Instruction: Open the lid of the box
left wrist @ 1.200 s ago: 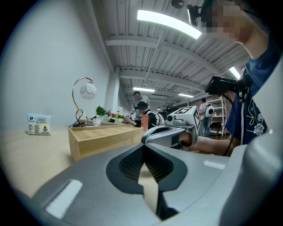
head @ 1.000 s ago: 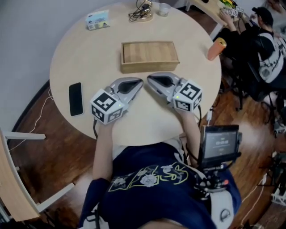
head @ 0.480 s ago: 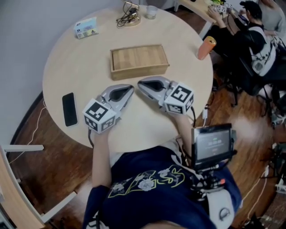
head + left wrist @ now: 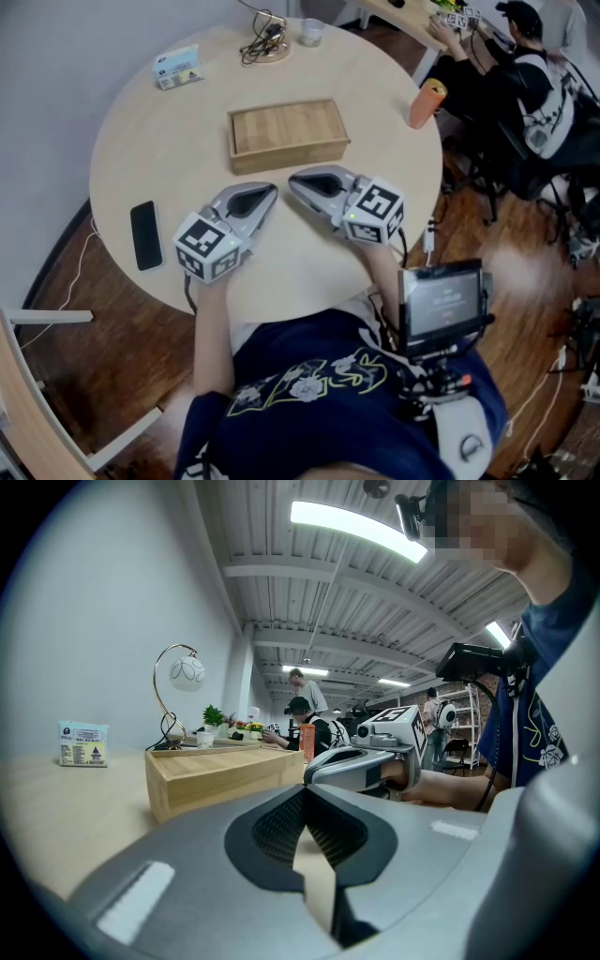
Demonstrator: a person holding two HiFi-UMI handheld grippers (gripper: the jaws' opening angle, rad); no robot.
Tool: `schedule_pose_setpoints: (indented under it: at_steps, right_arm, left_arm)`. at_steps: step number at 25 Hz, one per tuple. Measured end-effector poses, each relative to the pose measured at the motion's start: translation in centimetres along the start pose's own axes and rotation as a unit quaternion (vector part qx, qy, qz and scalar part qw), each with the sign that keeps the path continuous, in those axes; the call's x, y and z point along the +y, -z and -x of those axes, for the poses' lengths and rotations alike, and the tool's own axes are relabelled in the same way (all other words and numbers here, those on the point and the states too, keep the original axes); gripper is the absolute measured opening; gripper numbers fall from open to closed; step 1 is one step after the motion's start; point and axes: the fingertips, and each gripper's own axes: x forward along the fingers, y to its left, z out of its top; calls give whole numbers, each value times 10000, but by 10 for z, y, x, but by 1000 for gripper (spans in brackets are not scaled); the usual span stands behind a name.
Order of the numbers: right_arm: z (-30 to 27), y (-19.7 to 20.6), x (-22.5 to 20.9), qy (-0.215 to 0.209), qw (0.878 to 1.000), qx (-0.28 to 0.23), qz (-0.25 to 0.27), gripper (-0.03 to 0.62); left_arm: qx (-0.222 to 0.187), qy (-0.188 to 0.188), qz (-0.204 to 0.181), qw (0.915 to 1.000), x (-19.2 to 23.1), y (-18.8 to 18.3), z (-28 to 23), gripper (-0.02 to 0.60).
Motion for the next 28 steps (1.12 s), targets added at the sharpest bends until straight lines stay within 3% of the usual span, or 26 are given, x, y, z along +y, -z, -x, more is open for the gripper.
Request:
schedule_pose_setpoints:
  at_steps: [28]
  right_arm:
    - [-3,1,0,62,9999,102,27,0]
  left_arm:
    - [-10,49,-13,10000,1,1,2,0]
